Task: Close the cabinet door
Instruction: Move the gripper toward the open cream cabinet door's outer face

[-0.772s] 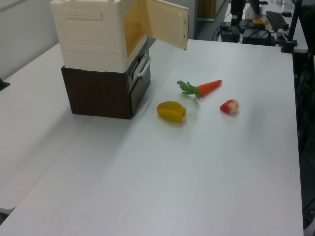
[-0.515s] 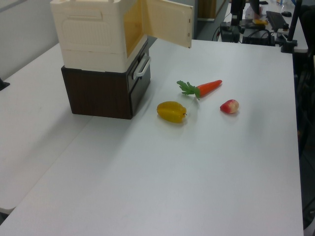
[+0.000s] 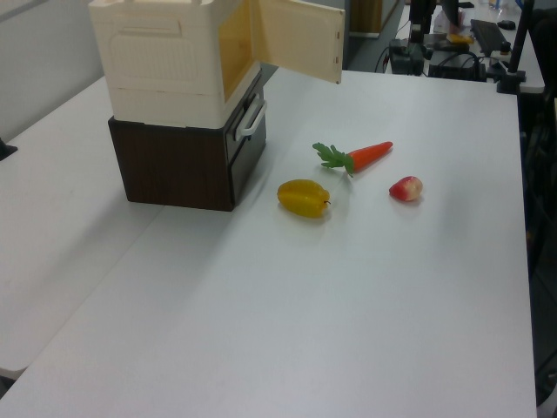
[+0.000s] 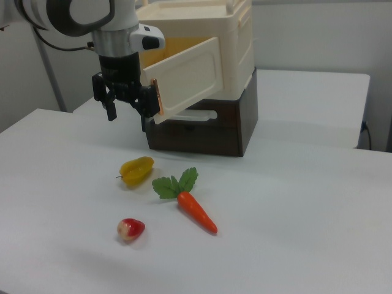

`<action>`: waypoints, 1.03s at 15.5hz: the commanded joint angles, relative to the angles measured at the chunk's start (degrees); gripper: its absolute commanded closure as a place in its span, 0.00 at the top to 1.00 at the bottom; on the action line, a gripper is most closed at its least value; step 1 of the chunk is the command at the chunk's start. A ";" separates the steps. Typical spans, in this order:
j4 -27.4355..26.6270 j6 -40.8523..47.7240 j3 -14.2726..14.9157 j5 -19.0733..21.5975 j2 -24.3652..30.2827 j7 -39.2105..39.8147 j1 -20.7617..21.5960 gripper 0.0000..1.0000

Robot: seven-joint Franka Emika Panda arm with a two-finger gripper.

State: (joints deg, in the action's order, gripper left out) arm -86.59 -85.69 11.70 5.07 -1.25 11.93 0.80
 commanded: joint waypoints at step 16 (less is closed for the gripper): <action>-0.86 -6.33 0.08 0.38 -1.56 18.34 -0.53 0.00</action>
State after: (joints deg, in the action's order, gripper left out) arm -86.67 -89.27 11.84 5.09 -1.90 21.02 0.08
